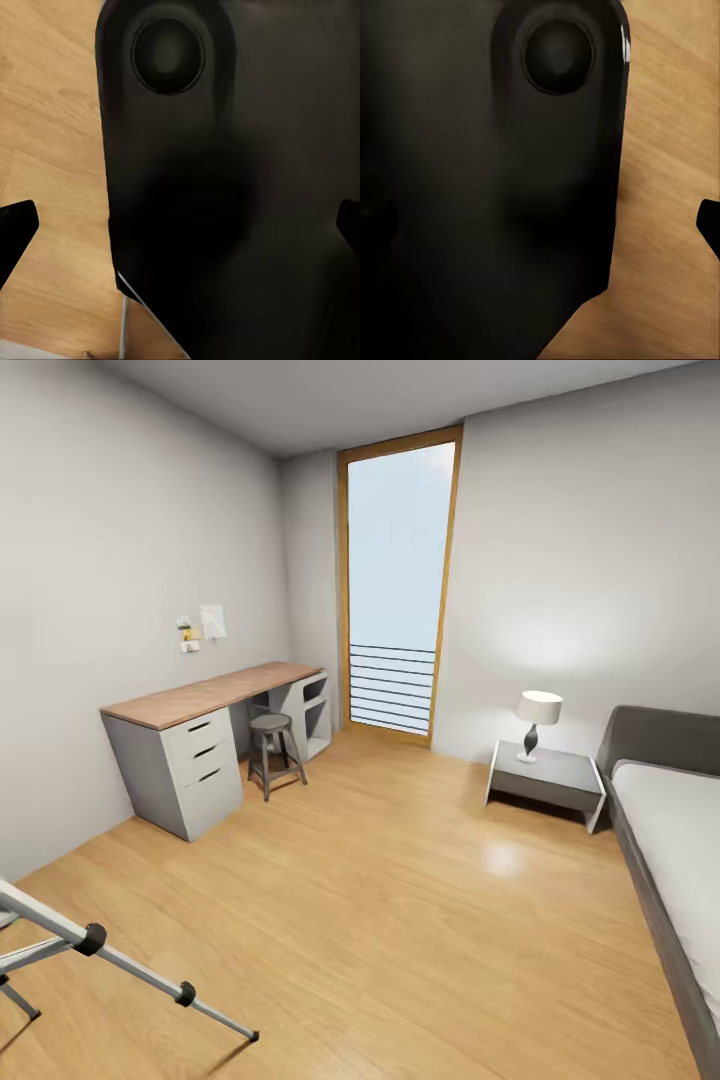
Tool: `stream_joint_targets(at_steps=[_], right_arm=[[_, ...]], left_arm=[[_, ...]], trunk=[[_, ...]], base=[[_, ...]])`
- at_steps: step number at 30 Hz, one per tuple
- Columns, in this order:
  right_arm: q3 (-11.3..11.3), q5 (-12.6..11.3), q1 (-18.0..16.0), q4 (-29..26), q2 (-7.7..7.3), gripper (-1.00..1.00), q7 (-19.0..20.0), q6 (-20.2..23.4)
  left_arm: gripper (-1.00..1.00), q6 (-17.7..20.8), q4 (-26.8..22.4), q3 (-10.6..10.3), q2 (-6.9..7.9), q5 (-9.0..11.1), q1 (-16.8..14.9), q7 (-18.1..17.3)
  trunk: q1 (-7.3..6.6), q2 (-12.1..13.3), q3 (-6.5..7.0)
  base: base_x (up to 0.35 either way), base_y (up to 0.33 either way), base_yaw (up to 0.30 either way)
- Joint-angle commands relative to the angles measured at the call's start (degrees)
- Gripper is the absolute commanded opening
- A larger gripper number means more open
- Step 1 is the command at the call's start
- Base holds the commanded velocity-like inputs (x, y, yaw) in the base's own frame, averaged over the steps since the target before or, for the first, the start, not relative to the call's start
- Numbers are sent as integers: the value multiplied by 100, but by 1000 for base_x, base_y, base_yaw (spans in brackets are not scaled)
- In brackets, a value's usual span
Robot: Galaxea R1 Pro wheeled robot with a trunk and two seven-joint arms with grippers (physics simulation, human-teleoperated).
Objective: Attach the digital camera to the camera tripod in the bedroom.
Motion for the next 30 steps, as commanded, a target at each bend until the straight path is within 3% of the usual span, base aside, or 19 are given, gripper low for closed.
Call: stream_joint_targets(at_steps=[1, 5, 30], right_arm=[[25, 4, -34, -33, 14, 100, -33, -8], [26, 4, -166, -142, 15, 100, -32, -10], [26, 4, -194, -142, 15, 100, -32, -10]], left_arm=[[100, 0, -33, 15, 33, 33, 33, 2], [100, 0, -52, 16, 135, 37, 52, 1], [100, 0, -52, 16, 135, 37, 52, 1]], trunk=[[0, -1, -3], [0, -1, -3], [0, -1, -2]], base=[[0, 0, 0], [0, 0, 0], [0, 0, 0]])
